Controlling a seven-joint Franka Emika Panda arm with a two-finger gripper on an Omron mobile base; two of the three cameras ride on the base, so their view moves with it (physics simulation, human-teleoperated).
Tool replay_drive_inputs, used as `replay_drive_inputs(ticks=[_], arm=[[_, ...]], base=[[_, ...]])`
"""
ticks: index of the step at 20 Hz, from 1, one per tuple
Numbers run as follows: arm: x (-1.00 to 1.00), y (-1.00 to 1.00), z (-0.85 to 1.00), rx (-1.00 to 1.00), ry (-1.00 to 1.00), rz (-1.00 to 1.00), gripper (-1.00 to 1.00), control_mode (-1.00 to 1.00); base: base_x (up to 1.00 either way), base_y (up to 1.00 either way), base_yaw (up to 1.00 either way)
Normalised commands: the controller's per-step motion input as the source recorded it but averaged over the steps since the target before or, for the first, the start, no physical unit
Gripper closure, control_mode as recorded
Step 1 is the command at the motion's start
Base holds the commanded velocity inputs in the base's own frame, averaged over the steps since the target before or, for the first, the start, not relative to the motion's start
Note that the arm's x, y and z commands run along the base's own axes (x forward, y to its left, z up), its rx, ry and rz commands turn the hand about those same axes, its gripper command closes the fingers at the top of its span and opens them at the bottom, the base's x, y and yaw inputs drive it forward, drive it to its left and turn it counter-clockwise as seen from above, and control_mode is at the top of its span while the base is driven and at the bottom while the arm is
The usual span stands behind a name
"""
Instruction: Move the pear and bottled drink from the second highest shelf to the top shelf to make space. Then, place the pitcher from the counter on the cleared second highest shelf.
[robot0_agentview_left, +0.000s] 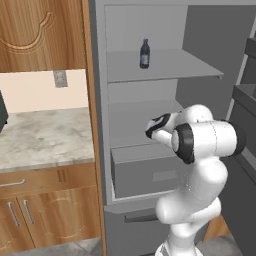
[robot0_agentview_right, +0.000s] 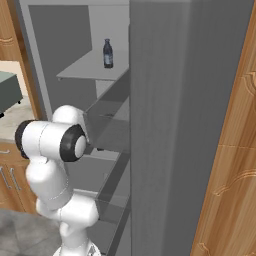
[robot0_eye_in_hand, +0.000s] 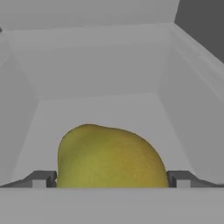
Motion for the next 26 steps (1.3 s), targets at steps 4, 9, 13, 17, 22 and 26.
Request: replay_drive_inputs(ticks=[4, 9, 13, 17, 22, 26], arm=[[-0.97, 0.27, 0.94, 0.00, -0.14, 0.00, 1.00, -1.00], [-0.79, 0.24, 1.00, 0.00, -0.07, 0.00, 1.00, -1.00], [-0.69, 0.30, 1.00, 0.00, -0.01, 0.00, 1.00, -1.00], [-0.28, 0.19, 1.00, 0.00, 0.00, 0.00, 1.00, -1.00], [-0.06, 0.01, 1.00, -0.03, 0.00, 0.00, 1.00, -1.00], [-0.06, -0.01, 0.99, -0.02, 0.00, 0.00, 1.00, -1.00]], base=[[0.00, 0.00, 0.00], [0.00, 0.00, 0.00], [0.00, 0.00, 0.00], [0.00, 0.00, 0.00], [0.00, 0.00, 0.00], [0.00, 0.00, 0.00]])
